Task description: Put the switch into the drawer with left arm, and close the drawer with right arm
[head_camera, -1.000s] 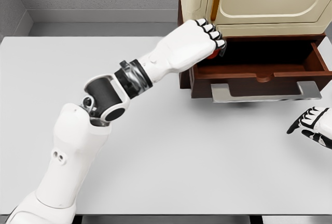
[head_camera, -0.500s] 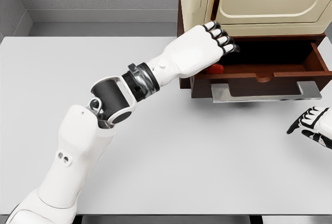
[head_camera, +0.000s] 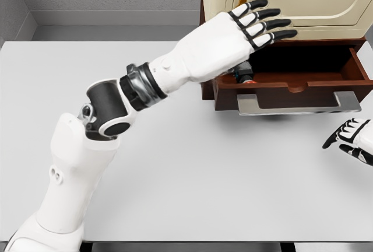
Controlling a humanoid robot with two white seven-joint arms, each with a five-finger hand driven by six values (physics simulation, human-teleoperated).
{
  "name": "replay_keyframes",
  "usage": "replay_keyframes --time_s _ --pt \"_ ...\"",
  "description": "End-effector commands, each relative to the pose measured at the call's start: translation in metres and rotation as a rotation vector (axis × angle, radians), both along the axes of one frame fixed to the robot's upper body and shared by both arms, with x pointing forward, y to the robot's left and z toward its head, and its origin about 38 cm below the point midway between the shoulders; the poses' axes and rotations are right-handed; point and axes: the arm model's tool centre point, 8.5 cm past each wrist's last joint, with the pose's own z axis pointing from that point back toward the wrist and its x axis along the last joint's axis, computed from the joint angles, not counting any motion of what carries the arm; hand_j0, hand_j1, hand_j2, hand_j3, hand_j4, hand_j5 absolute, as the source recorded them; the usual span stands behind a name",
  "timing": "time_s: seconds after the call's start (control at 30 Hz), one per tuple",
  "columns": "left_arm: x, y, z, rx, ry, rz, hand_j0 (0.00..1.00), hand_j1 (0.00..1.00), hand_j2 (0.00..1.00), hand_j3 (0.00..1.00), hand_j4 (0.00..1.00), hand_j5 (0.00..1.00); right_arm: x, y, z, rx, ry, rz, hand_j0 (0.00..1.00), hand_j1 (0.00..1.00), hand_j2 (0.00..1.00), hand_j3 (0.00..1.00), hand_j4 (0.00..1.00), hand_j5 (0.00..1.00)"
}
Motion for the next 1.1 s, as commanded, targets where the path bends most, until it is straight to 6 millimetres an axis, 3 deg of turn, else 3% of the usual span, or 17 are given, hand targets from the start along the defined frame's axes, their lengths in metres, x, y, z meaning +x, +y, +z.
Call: replay_keyframes --time_s 0.0,0.13,0.2,0.23,0.33,0.57,0.63,0.8,1.07 --pt "0.003 0.049 0.01 -0.114 0.063 -0.076 1.0 1.0 1.0 1.0 1.0 1.0 0.001 0.0 0.002 0.011 -0.002 -0.003 0.54 0.54 0.54 0.54 0.54 0.54" --pt "0.003 0.139 0.005 -0.18 0.213 -0.095 1.0 1.0 1.0 1.0 1.0 1.0 0.005 0.0 0.007 0.02 -0.018 -0.007 0.54 0.54 0.54 0.54 0.54 0.54" --pt "-0.005 0.192 -0.006 -0.247 0.308 -0.05 1.0 1.0 1.0 1.0 1.0 1.0 0.005 0.0 0.008 0.029 -0.018 -0.009 0.54 0.54 0.54 0.54 0.54 0.54" --pt "-0.009 0.209 -0.008 -0.254 0.343 -0.041 1.0 1.0 1.0 1.0 1.0 1.0 0.006 0.0 0.009 0.034 -0.022 -0.011 0.54 0.54 0.54 0.54 0.54 0.54" --pt "-0.028 0.265 -0.05 -0.263 0.507 0.076 1.0 1.0 1.0 1.0 1.0 1.0 0.007 0.001 0.01 0.048 -0.02 -0.014 0.54 0.54 0.54 0.54 0.54 0.54" --pt "-0.039 0.367 -0.136 -0.348 0.719 0.42 1.0 1.0 1.0 1.0 1.0 1.0 0.008 0.0 0.013 0.063 -0.026 -0.019 0.54 0.54 0.54 0.54 0.54 0.54" --pt "-0.045 0.374 -0.152 -0.343 0.76 0.452 1.0 1.0 1.0 1.0 1.0 1.0 0.009 0.0 0.014 0.067 -0.027 -0.021 0.54 0.54 0.54 0.54 0.54 0.54" --pt "-0.049 0.366 -0.162 -0.339 0.78 0.443 1.0 1.0 1.0 1.0 1.0 1.0 0.014 0.001 0.022 0.077 -0.048 -0.02 0.54 0.54 0.54 0.54 0.54 0.54" --pt "-0.046 0.365 -0.159 -0.336 0.767 0.444 1.0 1.0 1.0 1.0 1.0 1.0 0.016 0.002 0.023 0.088 -0.057 -0.02 0.54 0.54 0.54 0.54 0.54 0.54"
